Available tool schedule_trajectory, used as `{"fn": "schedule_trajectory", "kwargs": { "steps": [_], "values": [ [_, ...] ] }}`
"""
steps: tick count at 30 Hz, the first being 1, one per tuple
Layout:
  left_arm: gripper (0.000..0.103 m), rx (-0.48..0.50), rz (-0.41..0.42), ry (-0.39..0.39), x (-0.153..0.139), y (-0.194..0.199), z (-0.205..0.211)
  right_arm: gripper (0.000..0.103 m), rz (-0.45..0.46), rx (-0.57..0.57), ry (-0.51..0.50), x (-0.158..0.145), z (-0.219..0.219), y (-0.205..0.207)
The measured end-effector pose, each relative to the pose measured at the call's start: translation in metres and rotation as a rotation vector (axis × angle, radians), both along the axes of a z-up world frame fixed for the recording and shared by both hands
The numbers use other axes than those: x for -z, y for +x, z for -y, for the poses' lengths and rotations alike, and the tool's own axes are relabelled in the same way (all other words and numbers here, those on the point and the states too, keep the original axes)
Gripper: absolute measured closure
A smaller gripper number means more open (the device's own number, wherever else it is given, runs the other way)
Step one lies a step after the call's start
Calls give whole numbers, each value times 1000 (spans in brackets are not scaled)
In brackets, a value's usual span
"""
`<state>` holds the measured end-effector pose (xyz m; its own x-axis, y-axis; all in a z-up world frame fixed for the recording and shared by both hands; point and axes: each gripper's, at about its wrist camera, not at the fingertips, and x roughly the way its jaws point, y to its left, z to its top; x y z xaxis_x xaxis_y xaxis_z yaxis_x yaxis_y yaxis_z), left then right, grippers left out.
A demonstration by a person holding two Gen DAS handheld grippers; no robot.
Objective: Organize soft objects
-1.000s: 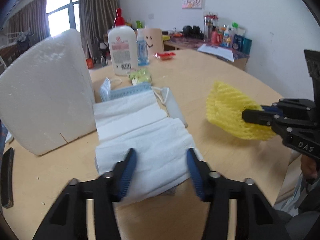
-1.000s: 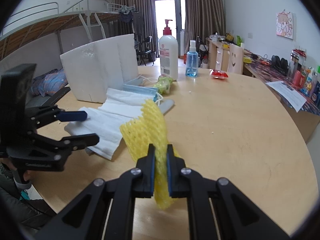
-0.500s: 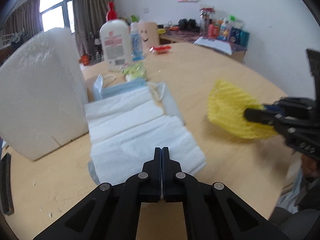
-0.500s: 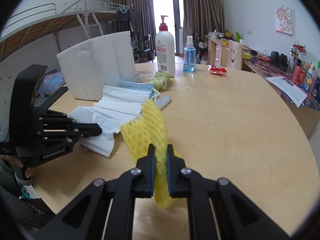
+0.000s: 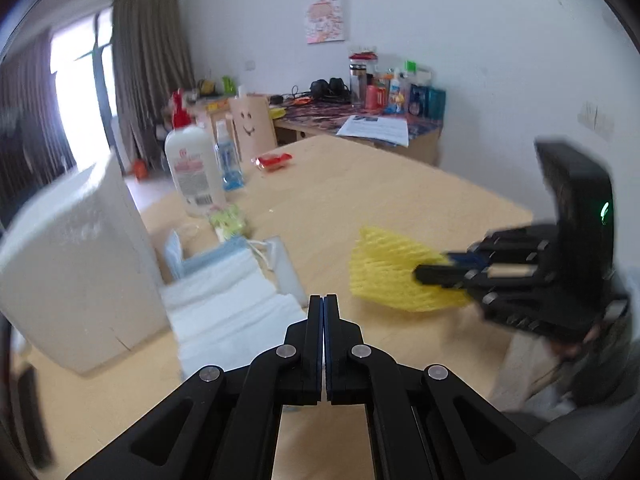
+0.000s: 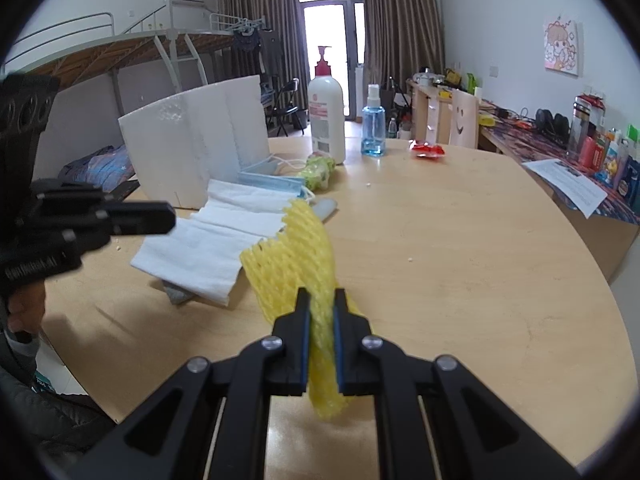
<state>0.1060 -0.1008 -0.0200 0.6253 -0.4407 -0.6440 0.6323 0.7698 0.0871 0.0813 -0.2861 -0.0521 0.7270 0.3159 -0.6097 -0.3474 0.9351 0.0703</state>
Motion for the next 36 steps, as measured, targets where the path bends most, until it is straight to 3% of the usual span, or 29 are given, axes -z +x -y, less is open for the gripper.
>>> {"fn": "schedule_trajectory", "kwargs": {
  "steps": [3, 8, 10, 19, 21, 23, 25, 31, 36],
  "values": [
    [98, 45, -33, 76, 18, 12, 8, 91, 9, -4, -1, -2, 0, -3],
    [50, 52, -43, 149, 38, 32, 13, 91, 9, -11, 3, -1, 0, -4],
    [45, 66, -41, 161, 40, 37, 14, 91, 3, -7, 5, 1, 1, -2],
    [45, 99, -163, 238, 68, 69, 19, 91, -17, 0, 14, 7, 6, 5],
    [51, 102, -179, 251, 73, 72, 20, 91, -19, 3, 17, 8, 7, 6],
    [82, 101, -197, 234, 72, 75, 19, 91, -22, 4, 18, 9, 8, 6],
    [93, 65, -207, 226, 71, 81, 16, 91, -26, 4, 18, 10, 8, 7],
    [97, 63, -175, 137, 50, 74, 8, 91, -37, 6, 20, 13, 7, 9],
    [97, 65, -78, 16, -1, 53, -8, 91, -20, 11, 21, 4, 5, 7]
  ]
}}
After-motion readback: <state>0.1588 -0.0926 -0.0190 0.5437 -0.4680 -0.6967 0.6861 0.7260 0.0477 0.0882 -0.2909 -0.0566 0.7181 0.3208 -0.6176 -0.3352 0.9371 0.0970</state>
